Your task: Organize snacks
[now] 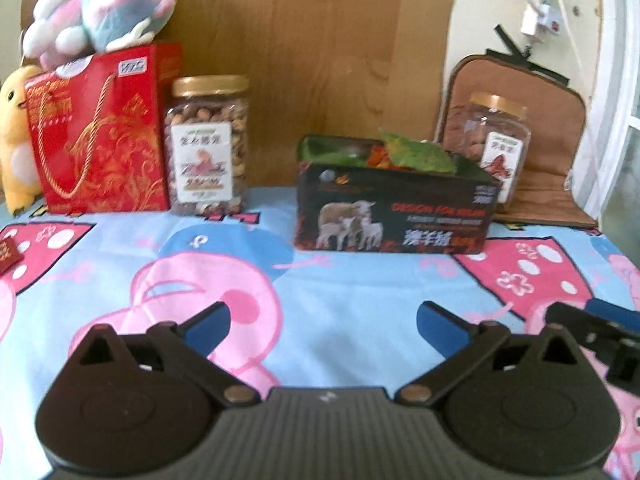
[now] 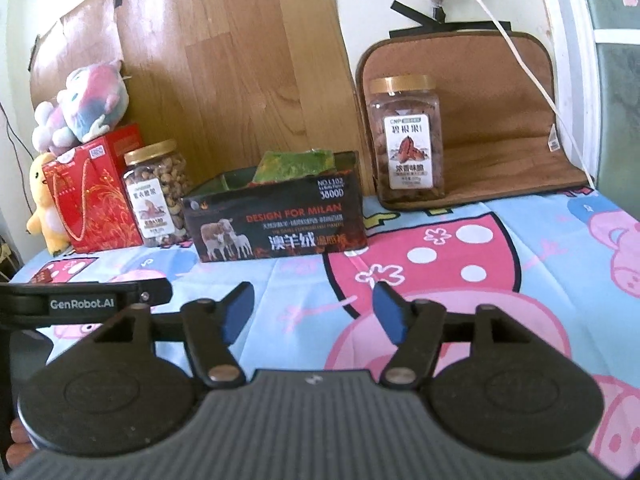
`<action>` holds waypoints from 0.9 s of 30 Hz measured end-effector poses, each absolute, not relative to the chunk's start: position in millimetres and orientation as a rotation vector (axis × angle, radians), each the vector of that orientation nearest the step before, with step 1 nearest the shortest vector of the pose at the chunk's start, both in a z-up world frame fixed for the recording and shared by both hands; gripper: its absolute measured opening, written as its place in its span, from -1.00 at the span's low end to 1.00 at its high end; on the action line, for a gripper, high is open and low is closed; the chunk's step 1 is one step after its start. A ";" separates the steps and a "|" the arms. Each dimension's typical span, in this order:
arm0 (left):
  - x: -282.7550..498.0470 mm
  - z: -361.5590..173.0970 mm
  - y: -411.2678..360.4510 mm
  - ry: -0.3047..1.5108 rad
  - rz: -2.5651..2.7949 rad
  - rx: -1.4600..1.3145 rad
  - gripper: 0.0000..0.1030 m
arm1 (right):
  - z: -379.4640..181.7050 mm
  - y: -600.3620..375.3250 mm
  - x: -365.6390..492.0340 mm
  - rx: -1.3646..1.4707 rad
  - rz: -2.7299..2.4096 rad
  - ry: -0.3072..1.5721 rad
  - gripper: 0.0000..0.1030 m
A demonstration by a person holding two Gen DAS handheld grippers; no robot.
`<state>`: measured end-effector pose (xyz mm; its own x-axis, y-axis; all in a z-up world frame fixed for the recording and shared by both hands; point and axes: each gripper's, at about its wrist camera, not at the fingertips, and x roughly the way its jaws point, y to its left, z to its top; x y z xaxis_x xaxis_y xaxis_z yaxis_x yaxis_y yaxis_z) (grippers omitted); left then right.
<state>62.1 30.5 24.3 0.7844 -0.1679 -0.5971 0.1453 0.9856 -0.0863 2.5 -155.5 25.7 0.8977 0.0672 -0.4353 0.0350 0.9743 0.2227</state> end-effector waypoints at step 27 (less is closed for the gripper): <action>56.2 18.3 11.7 0.706 -0.098 0.100 1.00 | 30.3 -164.8 1.4 0.357 0.013 0.479 0.49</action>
